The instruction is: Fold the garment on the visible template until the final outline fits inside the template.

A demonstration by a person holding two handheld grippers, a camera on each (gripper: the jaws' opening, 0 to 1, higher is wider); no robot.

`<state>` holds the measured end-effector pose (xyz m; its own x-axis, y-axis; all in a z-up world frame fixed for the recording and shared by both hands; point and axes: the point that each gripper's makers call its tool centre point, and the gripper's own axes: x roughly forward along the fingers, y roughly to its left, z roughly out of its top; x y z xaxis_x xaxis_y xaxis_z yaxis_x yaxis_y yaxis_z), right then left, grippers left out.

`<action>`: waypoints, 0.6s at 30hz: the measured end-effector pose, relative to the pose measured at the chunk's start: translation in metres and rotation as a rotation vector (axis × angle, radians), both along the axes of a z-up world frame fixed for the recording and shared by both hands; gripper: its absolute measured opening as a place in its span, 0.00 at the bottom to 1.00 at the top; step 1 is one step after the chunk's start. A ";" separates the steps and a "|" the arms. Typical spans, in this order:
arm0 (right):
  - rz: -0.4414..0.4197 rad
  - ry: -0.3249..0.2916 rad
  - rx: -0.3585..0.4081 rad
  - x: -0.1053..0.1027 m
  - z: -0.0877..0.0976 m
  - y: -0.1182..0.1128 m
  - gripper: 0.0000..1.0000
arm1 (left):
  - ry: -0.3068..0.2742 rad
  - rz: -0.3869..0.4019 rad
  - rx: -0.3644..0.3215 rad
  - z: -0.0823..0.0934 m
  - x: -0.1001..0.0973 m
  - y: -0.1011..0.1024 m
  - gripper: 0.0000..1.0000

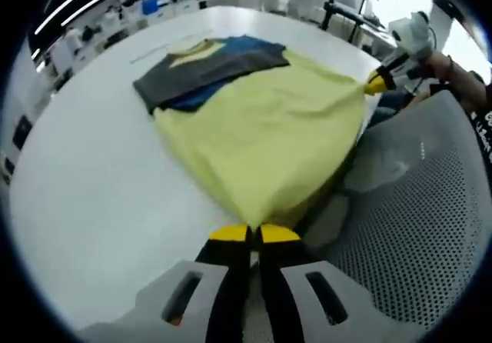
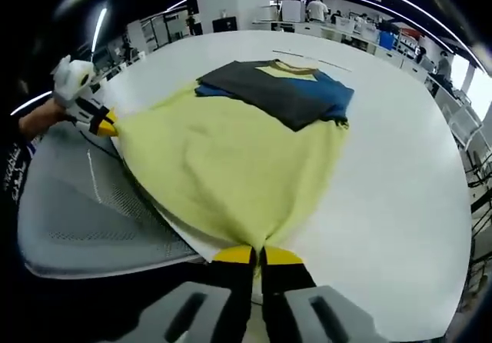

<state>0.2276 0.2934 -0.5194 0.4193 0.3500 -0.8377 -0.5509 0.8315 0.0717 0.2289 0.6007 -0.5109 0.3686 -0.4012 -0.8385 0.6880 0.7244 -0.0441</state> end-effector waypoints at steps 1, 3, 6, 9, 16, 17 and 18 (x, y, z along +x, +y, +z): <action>0.000 0.001 0.002 -0.002 0.000 0.000 0.00 | 0.004 0.002 0.005 0.000 -0.002 0.001 0.00; 0.001 0.007 0.009 -0.006 0.000 0.001 0.00 | 0.016 0.016 0.019 -0.002 -0.005 0.004 0.00; 0.002 0.010 0.012 -0.011 -0.001 0.002 0.00 | 0.047 0.027 0.004 -0.003 -0.011 0.003 0.00; 0.003 0.011 0.015 -0.015 -0.001 0.001 0.00 | 0.043 0.028 0.008 -0.001 -0.014 0.002 0.00; 0.014 0.015 0.019 -0.022 0.000 0.001 0.00 | 0.045 0.051 0.024 -0.001 -0.022 0.003 0.00; 0.012 0.017 0.023 -0.023 0.000 0.000 0.00 | 0.045 0.052 0.031 -0.001 -0.024 0.003 0.00; 0.012 0.018 0.024 -0.023 0.001 0.000 0.00 | 0.040 0.042 0.044 -0.001 -0.025 0.003 0.00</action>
